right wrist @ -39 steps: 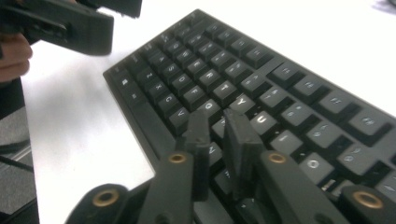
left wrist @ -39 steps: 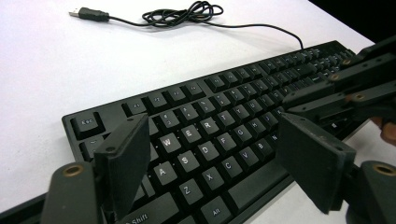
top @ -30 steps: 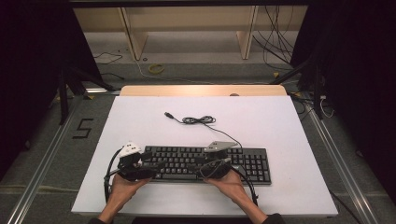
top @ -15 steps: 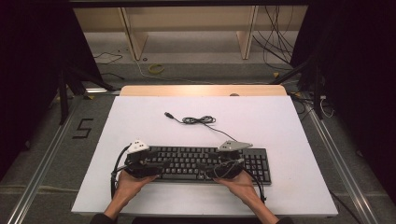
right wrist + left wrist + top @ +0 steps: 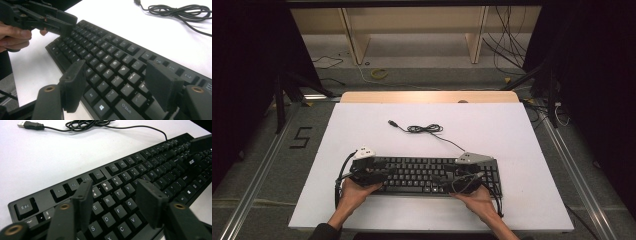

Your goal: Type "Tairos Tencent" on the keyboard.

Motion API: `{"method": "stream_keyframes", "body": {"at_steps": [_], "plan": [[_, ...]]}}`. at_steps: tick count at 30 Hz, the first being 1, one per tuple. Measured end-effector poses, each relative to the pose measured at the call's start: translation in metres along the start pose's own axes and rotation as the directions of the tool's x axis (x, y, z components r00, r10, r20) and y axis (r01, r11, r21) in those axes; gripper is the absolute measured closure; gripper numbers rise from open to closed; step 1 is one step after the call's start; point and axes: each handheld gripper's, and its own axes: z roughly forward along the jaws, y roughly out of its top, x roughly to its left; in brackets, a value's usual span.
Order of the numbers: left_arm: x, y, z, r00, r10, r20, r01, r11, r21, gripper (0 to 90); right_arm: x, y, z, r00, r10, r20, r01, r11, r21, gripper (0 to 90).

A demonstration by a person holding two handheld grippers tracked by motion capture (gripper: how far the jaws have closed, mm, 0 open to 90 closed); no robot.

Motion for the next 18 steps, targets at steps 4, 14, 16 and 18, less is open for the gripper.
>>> {"method": "stream_keyframes", "body": {"at_steps": [4, 14, 16, 18], "plan": [[-0.002, 0.003, 0.005, 0.9999, 0.014, 0.0, -0.014, 0.9997, 0.021, 59.5, -0.001, -0.001, -0.004, 1.0, -0.002, 0.004, 0.002, 1.0, -0.005, 34.5], [-0.006, 0.005, 0.018, 0.999, 0.044, 0.008, -0.044, 0.9966, 0.07, 79.8, -0.003, -0.006, -0.014, 0.9999, 0.008, 0.014, -0.008, 1.0, -0.016, 33.9], [-0.006, 0.004, 0.02, 0.999, 0.043, 0.014, -0.044, 0.9964, 0.072, 82.5, -0.003, -0.007, -0.015, 0.9999, 0.007, 0.014, -0.007, 1.0, -0.017, 33.7], [-0.006, 0.004, 0.021, 0.9988, 0.046, 0.019, -0.047, 0.9961, 0.075, 87.0, -0.002, -0.007, -0.017, 0.9998, 0.009, 0.016, -0.009, 1.0, -0.019, 33.4]]}}
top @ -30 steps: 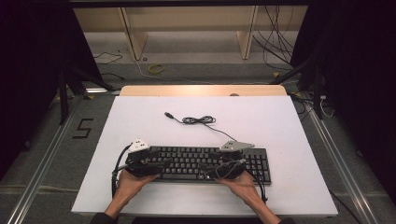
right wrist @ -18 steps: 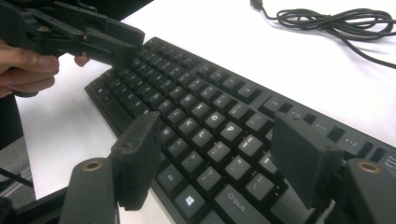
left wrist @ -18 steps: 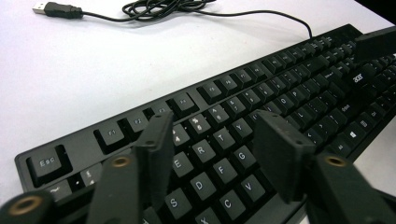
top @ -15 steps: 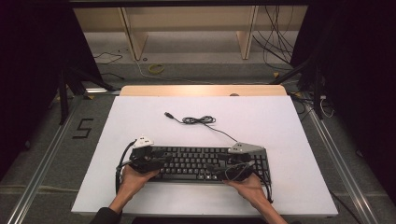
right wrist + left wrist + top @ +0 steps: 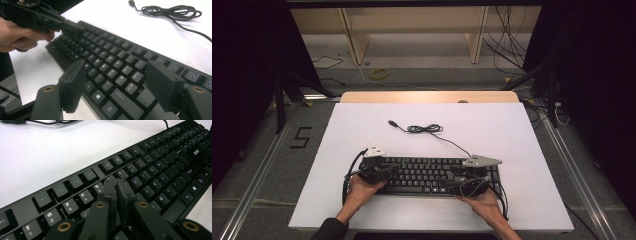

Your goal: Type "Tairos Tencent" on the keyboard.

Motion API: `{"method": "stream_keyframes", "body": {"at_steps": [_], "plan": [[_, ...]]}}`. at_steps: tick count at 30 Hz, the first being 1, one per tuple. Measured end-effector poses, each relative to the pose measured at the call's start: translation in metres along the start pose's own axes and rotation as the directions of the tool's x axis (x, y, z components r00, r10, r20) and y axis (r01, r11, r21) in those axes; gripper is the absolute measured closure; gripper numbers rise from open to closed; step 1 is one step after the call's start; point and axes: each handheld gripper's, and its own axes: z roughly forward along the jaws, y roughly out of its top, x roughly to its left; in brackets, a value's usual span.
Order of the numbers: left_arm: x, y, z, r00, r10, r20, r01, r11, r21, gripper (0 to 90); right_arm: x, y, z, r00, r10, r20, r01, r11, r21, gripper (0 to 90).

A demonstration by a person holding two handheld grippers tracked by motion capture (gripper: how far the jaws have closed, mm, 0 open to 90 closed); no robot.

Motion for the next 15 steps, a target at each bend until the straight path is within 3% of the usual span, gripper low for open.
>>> {"method": "stream_keyframes", "body": {"at_steps": [15], "plan": [[-0.003, 0.003, 0.014, 0.9999, 0.001, 0.011, -0.002, 0.999, 0.044, 88.8, 0.002, -0.004, -0.004, 1.0, -0.006, -0.004, 0.006, 1.0, -0.002, 33.0]]}}
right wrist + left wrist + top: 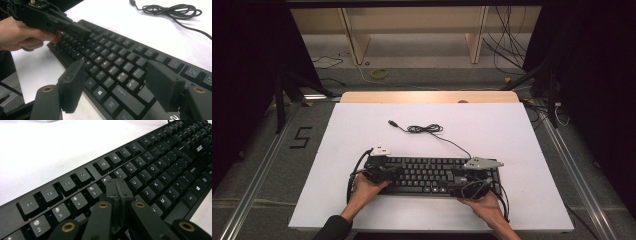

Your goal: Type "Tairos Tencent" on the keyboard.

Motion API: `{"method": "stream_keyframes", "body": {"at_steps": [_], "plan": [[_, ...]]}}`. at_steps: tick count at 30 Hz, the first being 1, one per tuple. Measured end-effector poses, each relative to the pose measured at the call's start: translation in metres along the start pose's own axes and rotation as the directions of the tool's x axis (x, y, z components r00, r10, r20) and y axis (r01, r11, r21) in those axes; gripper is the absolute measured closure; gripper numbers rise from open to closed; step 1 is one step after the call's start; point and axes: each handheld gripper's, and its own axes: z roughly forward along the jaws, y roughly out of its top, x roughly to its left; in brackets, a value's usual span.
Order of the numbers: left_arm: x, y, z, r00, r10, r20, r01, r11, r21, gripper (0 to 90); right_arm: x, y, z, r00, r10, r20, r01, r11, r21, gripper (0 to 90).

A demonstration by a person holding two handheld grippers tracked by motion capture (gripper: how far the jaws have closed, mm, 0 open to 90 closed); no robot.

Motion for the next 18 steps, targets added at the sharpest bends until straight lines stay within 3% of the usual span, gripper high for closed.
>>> {"method": "stream_keyframes", "body": {"at_steps": [7, 18], "plan": [[-0.0001, -0.0012, 0.0048, 0.9999, -0.003, -0.015, 0.003, 0.9997, 0.026, 88.9, 0.0005, -0.0006, -0.0005, 1.0, -0.002, -0.005, 0.002, 1.0, 0.002, 33.1], [-0.0018, -0.0015, 0.0054, 0.9996, 0.008, -0.027, -0.007, 0.9997, 0.023, 88.9, 0.0008, -0.0008, -0.0007, 1.0, 0.002, -0.005, -0.002, 1.0, 0.001, 33.2]]}}
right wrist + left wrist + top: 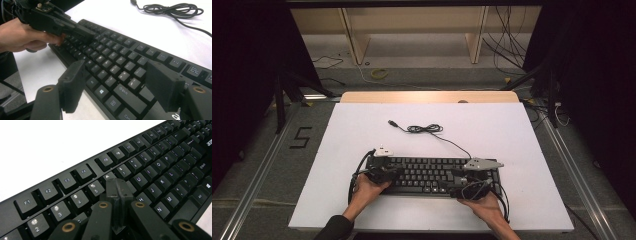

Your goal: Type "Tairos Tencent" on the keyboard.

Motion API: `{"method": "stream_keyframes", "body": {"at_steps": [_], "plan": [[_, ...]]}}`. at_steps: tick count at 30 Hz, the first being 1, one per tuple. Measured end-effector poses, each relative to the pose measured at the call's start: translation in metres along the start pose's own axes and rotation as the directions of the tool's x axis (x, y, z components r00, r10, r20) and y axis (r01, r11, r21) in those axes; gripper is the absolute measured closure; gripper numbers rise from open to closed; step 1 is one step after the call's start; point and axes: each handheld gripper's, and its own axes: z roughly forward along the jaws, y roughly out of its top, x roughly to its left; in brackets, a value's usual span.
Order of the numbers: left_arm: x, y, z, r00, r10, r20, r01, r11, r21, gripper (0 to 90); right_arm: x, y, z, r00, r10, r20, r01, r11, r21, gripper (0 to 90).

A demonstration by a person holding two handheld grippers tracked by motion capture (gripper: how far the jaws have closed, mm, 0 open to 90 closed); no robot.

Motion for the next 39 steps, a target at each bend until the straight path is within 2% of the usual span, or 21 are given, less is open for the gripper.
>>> {"method": "stream_keyframes", "body": {"at_steps": [2, 4, 9, 11, 12, 15, 17, 18, 23, 25, 30, 36, 39], "plan": [[0.0, 0.0, -0.001, 1.0, -0.005, -0.002, 0.005, 1.0, -0.007, 88.8, 0.0, 0.0, 0.0, 1.0, 0.0, 0.002, 0.0, 1.0, -0.001, 33.2], [0.001, 0.0, -0.004, 0.9999, -0.009, 0.011, 0.009, 0.9998, -0.015, 84.6, -0.001, 0.0, -0.001, 1.0, 0.007, 0.002, -0.007, 1.0, -0.004, 33.2], [0.003, 0.001, -0.015, 0.9988, -0.028, 0.04, 0.031, 0.9972, -0.069, 77.6, -0.002, 0.0, -0.003, 1.0, 0.005, 0.008, -0.005, 1.0, -0.015, 33.1], [0.003, 0.001, -0.021, 0.998, -0.029, 0.056, 0.034, 0.9955, -0.088, 72.3, -0.003, 0.0, -0.004, 1.0, 0.005, 0.008, -0.005, 1.0, -0.019, 33.1], [0.003, 0.001, -0.024, 0.9972, -0.031, 0.068, 0.038, 0.9942, -0.101, 66.0, -0.003, -0.001, -0.006, 0.9999, 0.005, 0.011, -0.005, 1.0, -0.023, 33.2], [0.004, 0.0, -0.033, 0.995, -0.031, 0.095, 0.044, 0.9901, -0.134, 55.0, -0.005, -0.002, -0.01, 0.9998, 0.01, 0.016, -0.009, 0.999, -0.032, 33.2], [0.004, -0.002, -0.039, 0.9946, -0.031, 0.099, 0.046, 0.9877, -0.15, 48.3, -0.007, -0.003, -0.013, 0.9998, 0.009, 0.018, -0.008, 0.999, -0.042, 33.1], [0.004, -0.004, -0.045, 0.9941, -0.032, 0.104, 0.05, 0.9841, -0.17, 44.4, -0.007, -0.004, -0.015, 0.9998, 0.012, 0.019, -0.011, 0.999, -0.047, 33.1], [0.003, -0.012, -0.055, 0.9935, -0.029, 0.11, 0.051, 0.9768, -0.208, 33.4, -0.01, -0.008, -0.025, 0.9996, 0.012, 0.027, -0.01, 0.998, -0.068, 32.9], [0.003, -0.018, -0.062, 0.9922, -0.026, 0.122, 0.054, 0.9708, -0.234, 30.6, -0.011, -0.01, -0.028, 0.9996, 0.01, 0.028, -0.007, 0.997, -0.076, 32.7], [0.001, -0.027, -0.072, 0.992, -0.024, 0.124, 0.056, 0.9644, -0.259, 26.6, -0.013, -0.014, -0.038, 0.9992, 0.016, 0.036, -0.013, 0.996, -0.094, 32.3], [0.0, -0.039, -0.079, 0.9909, -0.04, 0.128, 0.074, 0.959, -0.274, 24.2, -0.015, -0.023, -0.047, 0.9987, 0.016, 0.048, -0.011, 0.995, -0.103, 31.9], [0.0, -0.046, -0.08, 0.9916, -0.041, 0.122, 0.073, 0.9598, -0.271, 23.7, -0.016, -0.027, -0.051, 0.9984, 0.02, 0.053, -0.014, 0.994, -0.109, 31.6]]}}
